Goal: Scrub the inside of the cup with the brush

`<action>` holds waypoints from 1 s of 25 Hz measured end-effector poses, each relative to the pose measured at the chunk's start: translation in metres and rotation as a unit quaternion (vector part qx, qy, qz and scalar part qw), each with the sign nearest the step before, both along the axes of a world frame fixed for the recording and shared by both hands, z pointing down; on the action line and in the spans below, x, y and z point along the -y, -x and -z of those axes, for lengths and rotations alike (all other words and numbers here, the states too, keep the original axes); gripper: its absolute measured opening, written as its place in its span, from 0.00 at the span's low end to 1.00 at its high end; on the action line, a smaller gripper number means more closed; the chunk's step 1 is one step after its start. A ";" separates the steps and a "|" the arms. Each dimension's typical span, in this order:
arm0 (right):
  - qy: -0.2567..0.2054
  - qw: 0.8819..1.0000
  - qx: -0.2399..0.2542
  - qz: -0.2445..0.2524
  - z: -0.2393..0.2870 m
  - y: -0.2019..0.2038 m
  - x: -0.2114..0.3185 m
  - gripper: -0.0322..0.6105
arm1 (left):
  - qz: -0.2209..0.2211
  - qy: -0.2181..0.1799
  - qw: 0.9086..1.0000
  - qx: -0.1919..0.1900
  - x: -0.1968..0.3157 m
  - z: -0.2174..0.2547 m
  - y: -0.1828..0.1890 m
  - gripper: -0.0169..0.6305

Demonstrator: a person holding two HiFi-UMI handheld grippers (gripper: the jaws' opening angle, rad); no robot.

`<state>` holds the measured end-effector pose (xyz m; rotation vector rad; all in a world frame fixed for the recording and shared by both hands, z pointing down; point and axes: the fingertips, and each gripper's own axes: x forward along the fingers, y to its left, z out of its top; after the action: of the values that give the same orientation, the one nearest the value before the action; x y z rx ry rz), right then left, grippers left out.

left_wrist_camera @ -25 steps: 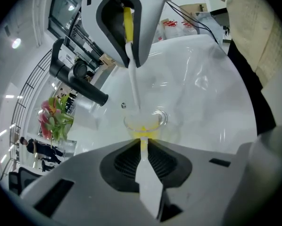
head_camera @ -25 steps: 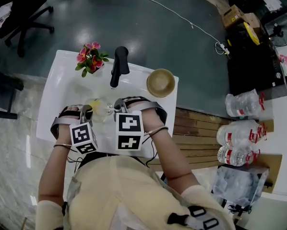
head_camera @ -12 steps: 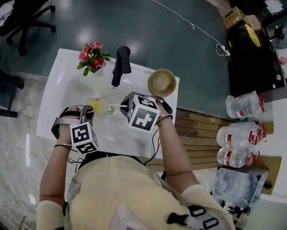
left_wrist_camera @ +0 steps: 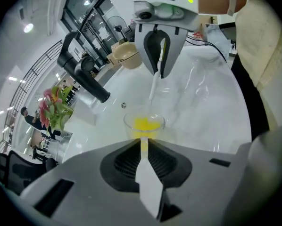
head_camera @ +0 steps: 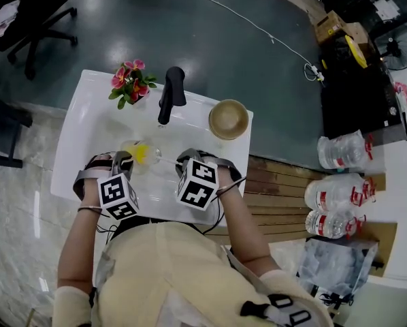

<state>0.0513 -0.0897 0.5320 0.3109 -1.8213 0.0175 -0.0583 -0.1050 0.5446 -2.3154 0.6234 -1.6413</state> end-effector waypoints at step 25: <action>-0.087 0.995 0.022 0.042 0.053 0.042 -0.011 0.13 | 0.020 0.002 1.000 -0.008 -0.001 0.000 0.004 0.11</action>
<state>0.0094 -0.0786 0.4789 0.3579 -1.8830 -0.1960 -0.0620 -0.1045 0.5445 -2.3353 0.6754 -1.6448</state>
